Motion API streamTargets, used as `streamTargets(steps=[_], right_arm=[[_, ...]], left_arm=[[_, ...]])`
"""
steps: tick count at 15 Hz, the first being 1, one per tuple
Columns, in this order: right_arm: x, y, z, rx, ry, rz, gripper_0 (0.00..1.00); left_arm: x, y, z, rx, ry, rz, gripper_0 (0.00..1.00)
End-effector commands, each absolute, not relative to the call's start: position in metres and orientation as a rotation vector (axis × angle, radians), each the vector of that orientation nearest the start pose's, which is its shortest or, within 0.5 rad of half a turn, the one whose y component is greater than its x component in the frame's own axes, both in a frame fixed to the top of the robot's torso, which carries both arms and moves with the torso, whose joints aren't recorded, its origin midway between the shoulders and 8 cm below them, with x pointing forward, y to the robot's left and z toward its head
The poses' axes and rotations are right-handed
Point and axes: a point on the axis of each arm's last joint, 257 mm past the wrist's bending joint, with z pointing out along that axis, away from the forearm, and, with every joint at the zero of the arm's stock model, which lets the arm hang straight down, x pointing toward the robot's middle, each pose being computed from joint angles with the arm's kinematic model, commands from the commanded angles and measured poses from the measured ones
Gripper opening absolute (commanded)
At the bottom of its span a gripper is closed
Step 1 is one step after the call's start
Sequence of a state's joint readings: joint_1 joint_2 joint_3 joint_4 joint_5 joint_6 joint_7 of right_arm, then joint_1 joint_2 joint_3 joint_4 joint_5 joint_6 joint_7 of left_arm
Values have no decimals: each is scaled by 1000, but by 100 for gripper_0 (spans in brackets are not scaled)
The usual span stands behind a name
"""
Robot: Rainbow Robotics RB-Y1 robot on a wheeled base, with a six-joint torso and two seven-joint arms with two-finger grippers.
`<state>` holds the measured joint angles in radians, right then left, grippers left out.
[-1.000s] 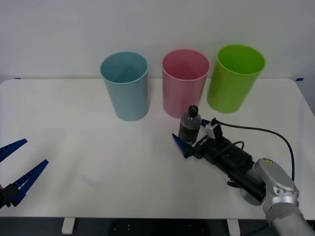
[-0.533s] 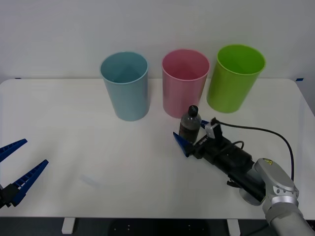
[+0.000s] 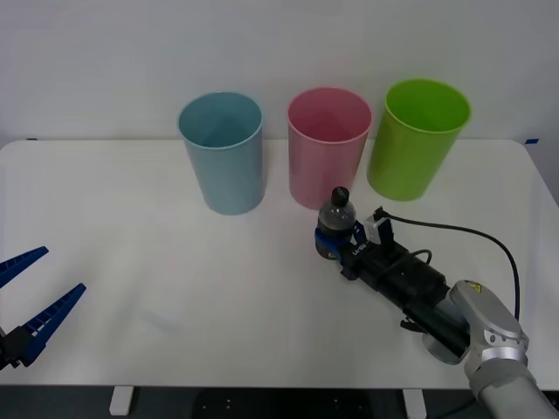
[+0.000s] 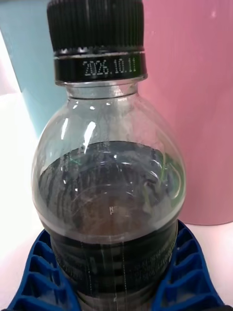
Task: Grasp the object on the table and drop it into the matching bin: aluminum can to the light blue bin, PET bottle to the pink bin.
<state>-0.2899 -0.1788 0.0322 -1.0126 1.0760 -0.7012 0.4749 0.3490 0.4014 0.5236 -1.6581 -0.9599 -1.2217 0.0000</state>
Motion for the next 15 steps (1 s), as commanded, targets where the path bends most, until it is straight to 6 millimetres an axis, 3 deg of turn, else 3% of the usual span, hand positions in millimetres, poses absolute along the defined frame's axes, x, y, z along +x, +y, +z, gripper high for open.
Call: streamTargets(steps=[1, 5, 8, 15], right_arm=[[545, -102, -277, -602, 1502, 475, 0], [544, -116, -267, -575, 1485, 497, 0], [535, -137, -256, -549, 1476, 496, 0], [499, -159, -202, -483, 1448, 613, 0]], left_arm=[[342, 330, -169, 465, 1441, -567, 100], [342, 330, -169, 465, 1441, -567, 100], [342, 330, -169, 465, 1441, -567, 100], [342, 330, -169, 465, 1441, -567, 100]])
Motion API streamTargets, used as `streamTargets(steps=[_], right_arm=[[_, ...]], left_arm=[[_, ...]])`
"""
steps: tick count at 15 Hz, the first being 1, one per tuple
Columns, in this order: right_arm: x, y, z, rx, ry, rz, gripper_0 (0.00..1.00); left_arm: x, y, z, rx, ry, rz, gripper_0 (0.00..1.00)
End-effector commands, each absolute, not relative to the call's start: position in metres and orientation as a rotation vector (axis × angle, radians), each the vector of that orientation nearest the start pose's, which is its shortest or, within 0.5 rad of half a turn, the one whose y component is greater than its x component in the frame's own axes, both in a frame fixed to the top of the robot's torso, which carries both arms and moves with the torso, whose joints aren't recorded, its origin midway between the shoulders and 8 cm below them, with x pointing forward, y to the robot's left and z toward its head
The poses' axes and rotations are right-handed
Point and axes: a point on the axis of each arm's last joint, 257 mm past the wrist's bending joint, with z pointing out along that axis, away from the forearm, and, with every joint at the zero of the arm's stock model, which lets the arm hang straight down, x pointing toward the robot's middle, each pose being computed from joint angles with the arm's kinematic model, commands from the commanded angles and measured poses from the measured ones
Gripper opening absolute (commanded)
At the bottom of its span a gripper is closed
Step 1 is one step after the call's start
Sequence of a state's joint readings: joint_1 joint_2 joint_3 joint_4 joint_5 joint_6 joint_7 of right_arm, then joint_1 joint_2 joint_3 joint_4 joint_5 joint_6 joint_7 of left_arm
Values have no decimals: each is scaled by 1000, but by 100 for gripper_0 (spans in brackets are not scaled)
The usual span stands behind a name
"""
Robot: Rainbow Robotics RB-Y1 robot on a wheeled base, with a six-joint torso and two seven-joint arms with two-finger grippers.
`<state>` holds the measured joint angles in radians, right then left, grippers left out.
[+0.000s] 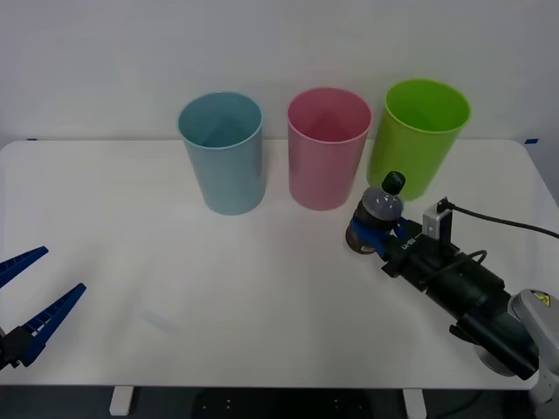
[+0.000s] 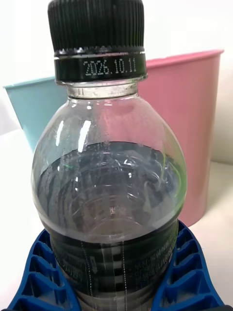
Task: Grasp the object on the table and drop it into the matching bin: aluminum can to the light blue bin, PET bottle to the pink bin.
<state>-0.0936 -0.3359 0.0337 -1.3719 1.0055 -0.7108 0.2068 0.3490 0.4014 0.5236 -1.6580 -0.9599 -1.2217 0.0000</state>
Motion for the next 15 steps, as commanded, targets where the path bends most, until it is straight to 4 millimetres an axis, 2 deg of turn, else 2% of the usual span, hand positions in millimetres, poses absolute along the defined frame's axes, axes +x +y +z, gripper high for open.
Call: streamTargets(steps=[1, 9, 15], right_arm=[[497, -160, -192, -475, 1442, 633, 0], [488, -151, -93, -454, 1371, 770, 0], [502, -141, -21, -527, 1313, 761, 0]], left_arm=[[342, 330, -169, 465, 1441, -567, 100], [342, 330, -169, 465, 1441, -567, 100], [342, 330, -169, 465, 1441, -567, 100]])
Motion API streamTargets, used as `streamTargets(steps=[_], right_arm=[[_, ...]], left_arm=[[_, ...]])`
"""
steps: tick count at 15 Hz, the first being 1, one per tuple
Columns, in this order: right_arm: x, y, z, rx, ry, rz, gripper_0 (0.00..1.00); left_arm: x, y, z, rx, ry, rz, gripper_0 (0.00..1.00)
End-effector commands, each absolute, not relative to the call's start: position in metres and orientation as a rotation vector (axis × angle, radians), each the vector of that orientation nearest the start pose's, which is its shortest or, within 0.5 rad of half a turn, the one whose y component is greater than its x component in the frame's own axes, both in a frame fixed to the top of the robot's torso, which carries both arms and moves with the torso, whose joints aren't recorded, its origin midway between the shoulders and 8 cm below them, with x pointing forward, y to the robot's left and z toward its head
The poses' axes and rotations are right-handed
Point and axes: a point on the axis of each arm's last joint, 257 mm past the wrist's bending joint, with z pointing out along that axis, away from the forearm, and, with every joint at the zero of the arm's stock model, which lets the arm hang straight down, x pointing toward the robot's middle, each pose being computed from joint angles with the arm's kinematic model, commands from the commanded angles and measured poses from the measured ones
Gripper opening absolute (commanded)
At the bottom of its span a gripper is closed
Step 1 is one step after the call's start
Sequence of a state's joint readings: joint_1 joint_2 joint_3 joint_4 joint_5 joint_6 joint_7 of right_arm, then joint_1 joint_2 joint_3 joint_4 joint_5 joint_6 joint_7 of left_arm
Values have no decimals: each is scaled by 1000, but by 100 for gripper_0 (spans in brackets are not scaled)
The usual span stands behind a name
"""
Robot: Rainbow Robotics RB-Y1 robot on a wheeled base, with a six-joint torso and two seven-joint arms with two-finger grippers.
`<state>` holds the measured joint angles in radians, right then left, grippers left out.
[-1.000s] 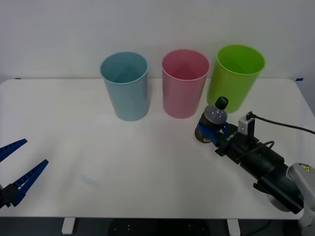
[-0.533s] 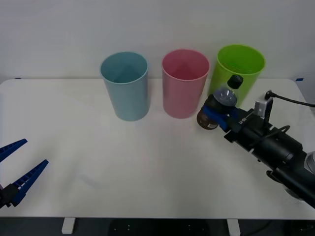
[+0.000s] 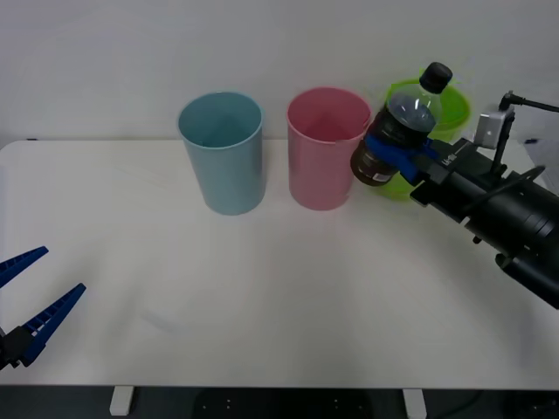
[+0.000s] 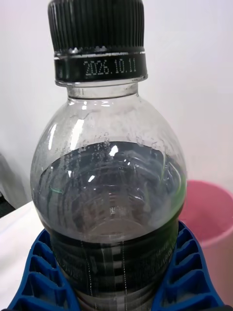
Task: Grasp the object on the table and drop it into the matching bin: aluminum can to the light blue bin, PET bottle to the pink bin.
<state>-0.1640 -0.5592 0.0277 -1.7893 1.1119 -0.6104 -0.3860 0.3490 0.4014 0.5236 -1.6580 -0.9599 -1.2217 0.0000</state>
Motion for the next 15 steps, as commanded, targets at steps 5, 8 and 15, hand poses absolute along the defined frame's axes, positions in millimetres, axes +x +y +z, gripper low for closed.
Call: streamTargets(steps=[5, 8, 15], right_arm=[[525, -131, 13, -577, 1302, 760, 0], [560, -124, 18, -595, 1321, 734, 0], [611, -108, 8, -589, 1360, 651, 0]], left_arm=[[342, 330, -169, 465, 1441, -567, 100], [342, 330, -169, 465, 1441, -567, 100], [342, 330, -169, 465, 1441, -567, 100]])
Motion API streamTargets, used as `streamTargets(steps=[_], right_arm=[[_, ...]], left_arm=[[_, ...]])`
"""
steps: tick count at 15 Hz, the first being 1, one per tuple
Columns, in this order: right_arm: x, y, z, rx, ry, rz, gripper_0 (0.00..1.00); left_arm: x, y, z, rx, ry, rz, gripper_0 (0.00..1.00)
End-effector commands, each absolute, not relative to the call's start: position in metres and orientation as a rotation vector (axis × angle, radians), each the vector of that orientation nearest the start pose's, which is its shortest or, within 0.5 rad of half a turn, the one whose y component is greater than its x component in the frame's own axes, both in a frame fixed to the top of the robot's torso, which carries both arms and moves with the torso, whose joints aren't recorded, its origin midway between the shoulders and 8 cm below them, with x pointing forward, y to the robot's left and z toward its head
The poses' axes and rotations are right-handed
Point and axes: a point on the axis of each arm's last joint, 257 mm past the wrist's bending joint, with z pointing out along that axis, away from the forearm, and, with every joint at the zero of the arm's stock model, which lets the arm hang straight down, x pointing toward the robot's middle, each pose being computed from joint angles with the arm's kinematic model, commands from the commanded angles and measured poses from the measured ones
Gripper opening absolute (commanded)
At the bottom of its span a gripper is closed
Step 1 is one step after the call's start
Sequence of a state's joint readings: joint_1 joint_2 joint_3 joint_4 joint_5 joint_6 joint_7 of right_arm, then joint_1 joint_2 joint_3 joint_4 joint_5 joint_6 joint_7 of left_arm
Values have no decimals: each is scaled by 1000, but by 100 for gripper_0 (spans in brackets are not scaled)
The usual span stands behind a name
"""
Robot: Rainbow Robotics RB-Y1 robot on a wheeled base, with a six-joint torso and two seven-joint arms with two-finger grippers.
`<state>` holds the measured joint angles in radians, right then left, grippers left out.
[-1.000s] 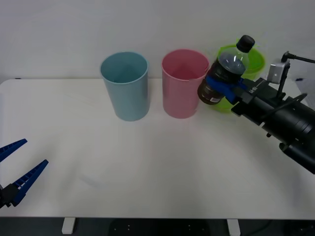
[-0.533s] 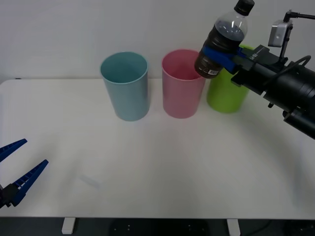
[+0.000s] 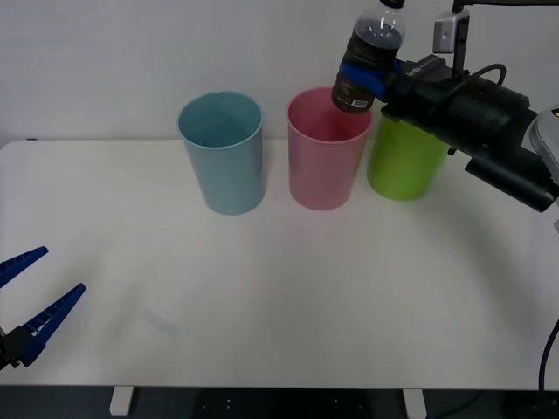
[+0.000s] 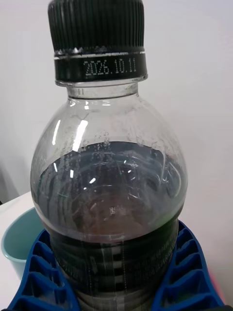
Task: Grasp the object on the table and drop it into the matching bin: aluminum can to the light blue bin, PET bottle to the pink bin.
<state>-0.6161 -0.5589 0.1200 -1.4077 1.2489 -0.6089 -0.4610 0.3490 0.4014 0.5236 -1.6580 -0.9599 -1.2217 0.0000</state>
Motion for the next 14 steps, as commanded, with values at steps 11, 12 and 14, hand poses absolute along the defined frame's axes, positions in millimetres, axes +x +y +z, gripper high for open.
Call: streamTargets(steps=[11, 12, 14], right_arm=[[652, -79, -9, -561, 1409, 601, 0], [652, -79, -10, -558, 1409, 604, 0], [652, -79, -11, -560, 1410, 601, 0]], left_arm=[[342, 330, -169, 465, 1441, -567, 100], [342, 330, -169, 465, 1441, -567, 100], [342, 330, -169, 465, 1441, -567, 100]])
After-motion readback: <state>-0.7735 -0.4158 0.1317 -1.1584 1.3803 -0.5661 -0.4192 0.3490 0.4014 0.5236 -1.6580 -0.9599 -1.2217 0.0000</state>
